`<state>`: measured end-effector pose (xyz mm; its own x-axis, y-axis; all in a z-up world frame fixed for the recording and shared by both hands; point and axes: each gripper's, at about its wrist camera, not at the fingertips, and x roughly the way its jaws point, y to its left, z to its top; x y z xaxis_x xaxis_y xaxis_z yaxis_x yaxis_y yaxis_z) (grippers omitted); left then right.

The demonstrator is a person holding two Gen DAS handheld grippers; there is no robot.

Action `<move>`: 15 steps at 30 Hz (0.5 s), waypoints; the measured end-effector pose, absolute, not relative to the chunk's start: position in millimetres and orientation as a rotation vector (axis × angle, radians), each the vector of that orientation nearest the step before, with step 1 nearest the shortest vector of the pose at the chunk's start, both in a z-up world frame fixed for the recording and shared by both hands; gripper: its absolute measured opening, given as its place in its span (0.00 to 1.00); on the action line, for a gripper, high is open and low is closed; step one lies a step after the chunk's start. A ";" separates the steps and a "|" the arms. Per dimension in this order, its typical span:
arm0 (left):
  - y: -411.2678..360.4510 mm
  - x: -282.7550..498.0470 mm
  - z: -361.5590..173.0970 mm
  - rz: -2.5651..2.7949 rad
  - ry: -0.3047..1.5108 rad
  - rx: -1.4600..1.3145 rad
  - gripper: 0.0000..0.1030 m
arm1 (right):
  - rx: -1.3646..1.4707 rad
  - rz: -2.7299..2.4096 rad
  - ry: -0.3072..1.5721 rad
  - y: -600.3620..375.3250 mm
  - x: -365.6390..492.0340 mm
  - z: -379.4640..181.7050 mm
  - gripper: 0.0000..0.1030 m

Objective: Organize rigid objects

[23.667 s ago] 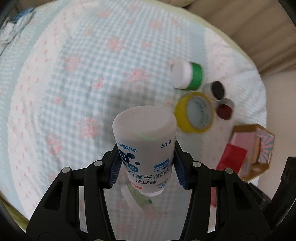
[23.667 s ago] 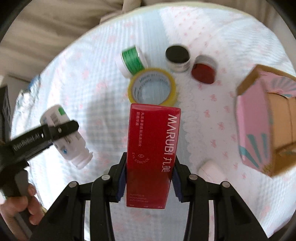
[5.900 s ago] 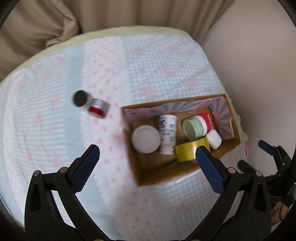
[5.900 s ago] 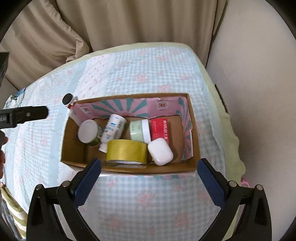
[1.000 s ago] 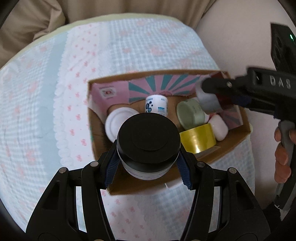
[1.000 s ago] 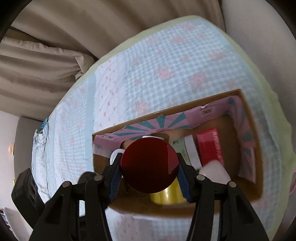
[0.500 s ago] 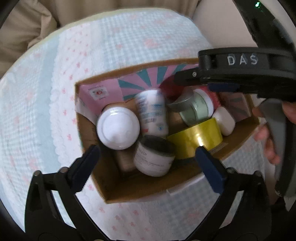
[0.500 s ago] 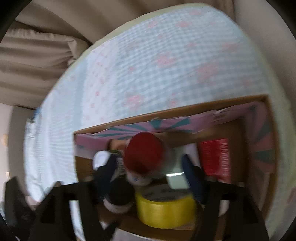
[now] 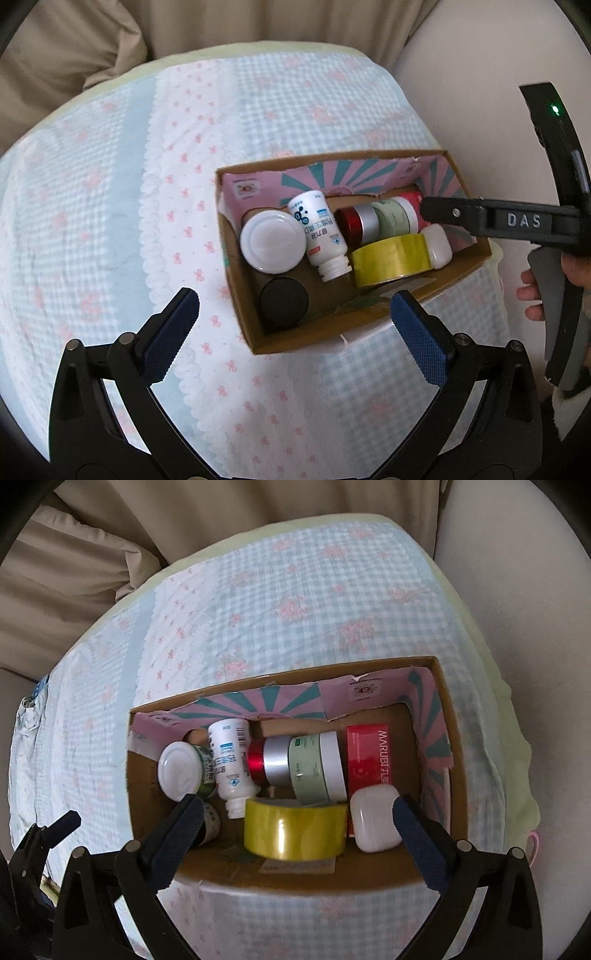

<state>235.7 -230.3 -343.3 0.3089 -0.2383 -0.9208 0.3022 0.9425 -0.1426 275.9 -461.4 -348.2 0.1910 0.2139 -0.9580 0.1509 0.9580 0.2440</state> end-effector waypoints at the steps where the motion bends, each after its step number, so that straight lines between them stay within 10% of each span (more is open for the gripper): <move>1: -227.9 233.3 -338.3 -0.358 1.197 0.058 1.00 | 0.312 0.044 1.377 -459.3 274.3 -343.7 0.99; 15: -134.1 180.3 -199.4 -0.282 1.039 -0.026 1.00 | 0.191 0.052 1.190 -399.2 221.7 -203.4 0.99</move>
